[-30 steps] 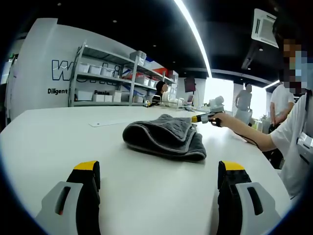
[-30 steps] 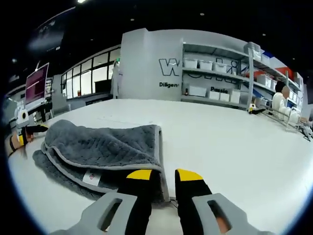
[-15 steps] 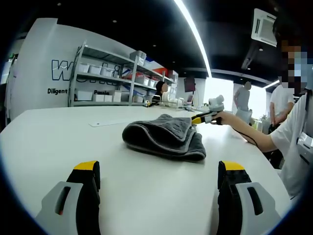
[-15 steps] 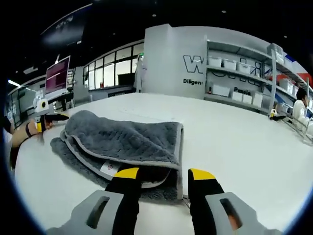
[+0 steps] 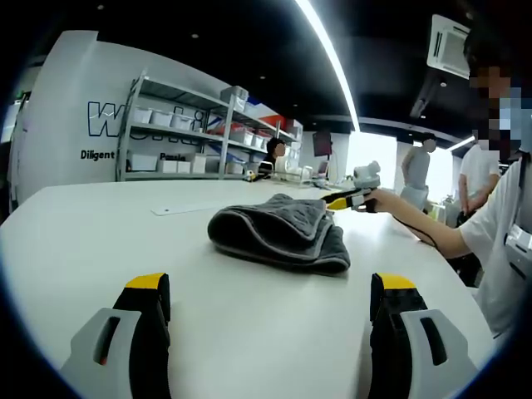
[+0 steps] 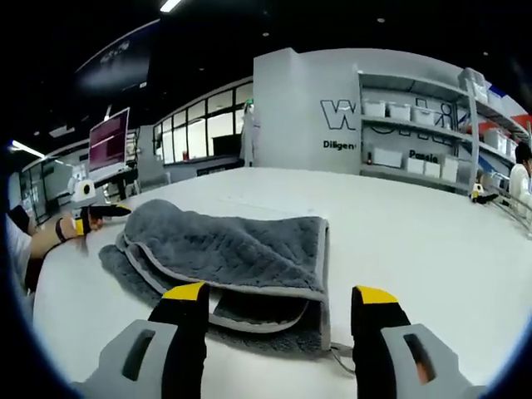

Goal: Open the folded towel by lifting each exposed corner and separating the folded layers until the towel lies flat within the target outline without major curled edges

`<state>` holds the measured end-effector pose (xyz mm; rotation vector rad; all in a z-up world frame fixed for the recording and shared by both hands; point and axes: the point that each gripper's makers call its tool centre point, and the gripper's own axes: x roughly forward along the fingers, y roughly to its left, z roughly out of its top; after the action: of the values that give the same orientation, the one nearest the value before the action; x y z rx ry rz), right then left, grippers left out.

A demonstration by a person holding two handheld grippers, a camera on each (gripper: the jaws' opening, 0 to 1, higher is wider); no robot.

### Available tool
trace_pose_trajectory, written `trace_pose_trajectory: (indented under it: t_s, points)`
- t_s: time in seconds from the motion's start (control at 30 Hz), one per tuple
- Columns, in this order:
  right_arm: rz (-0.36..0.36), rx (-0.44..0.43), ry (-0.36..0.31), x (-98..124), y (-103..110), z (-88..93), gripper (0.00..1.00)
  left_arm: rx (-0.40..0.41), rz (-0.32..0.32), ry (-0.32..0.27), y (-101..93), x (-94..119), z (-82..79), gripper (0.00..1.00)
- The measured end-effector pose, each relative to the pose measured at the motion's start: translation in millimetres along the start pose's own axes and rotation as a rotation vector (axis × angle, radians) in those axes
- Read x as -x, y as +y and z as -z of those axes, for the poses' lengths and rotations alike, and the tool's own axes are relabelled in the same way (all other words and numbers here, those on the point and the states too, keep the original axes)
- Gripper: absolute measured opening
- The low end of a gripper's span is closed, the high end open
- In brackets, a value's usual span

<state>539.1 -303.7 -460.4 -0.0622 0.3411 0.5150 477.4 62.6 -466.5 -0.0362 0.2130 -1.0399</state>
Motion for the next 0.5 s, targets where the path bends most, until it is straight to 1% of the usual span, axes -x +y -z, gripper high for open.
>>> trace_pose_trajectory:
  t_s: [0.13, 0.23, 0.5]
  points:
    - [-0.022, 0.011, -0.013, -2, 6, -3.5, 0.82, 0.001, 0.0, 0.0, -0.1, 0, 0.0, 0.99]
    - [-0.034, 0.026, -0.014, -4, 11, -4.4, 0.87, 0.0, 0.0, 0.0, -0.2, 0, 0.1, 0.99]
    - [-0.062, 0.034, 0.0, -7, 19, -2.7, 0.97, 0.0, 0.0, 0.001, -0.4, 0, 0.1, 0.99]
